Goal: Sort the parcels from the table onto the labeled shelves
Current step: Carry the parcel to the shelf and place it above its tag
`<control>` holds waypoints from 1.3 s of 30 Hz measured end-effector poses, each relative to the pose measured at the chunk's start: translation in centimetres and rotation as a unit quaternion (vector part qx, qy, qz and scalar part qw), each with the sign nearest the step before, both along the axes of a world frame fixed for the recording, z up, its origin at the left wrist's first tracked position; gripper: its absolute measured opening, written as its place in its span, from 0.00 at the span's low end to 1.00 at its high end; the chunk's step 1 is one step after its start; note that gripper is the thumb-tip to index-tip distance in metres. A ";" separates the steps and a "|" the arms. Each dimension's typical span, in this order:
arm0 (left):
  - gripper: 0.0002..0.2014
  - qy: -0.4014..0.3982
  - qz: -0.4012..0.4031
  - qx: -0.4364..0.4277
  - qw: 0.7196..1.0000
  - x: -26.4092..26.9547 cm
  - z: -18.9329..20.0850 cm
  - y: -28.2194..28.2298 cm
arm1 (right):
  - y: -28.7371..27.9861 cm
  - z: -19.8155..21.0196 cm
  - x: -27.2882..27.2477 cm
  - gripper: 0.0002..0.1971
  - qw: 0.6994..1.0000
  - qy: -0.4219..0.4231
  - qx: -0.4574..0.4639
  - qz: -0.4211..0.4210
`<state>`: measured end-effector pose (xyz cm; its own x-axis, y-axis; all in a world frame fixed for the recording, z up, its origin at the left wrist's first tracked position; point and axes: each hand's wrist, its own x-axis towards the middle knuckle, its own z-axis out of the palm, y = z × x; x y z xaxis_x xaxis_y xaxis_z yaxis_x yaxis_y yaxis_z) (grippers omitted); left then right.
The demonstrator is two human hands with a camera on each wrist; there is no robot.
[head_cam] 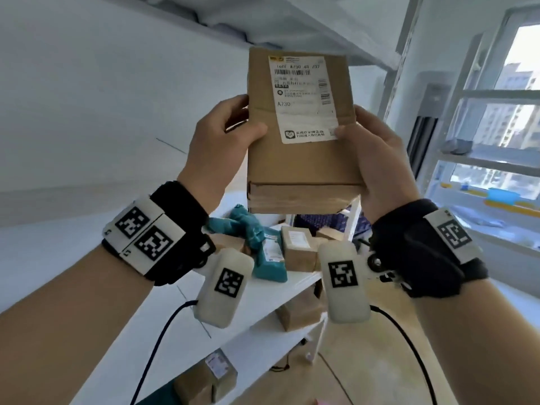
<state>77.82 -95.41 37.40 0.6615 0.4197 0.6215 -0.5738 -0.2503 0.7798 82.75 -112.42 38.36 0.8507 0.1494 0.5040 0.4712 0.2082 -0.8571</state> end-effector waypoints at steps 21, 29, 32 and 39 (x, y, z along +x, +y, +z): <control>0.36 0.019 0.163 -0.017 0.986 21.4 3.9 2.5 | 4.9 4.5 27.0 0.13 0.973 -0.047 -0.048 0.220; 0.32 0.113 0.287 0.004 0.951 22.5 2.6 4.6 | 10.8 2.5 31.7 0.28 0.942 0.047 -0.088 0.319; 0.16 0.153 0.290 0.005 0.945 22.7 2.7 5.0 | 12.0 2.2 32.4 0.32 0.930 0.056 -0.102 0.348; 0.20 0.165 0.319 0.003 0.933 23.9 2.3 6.3 | 14.1 1.9 33.5 0.27 0.929 0.003 -0.143 0.340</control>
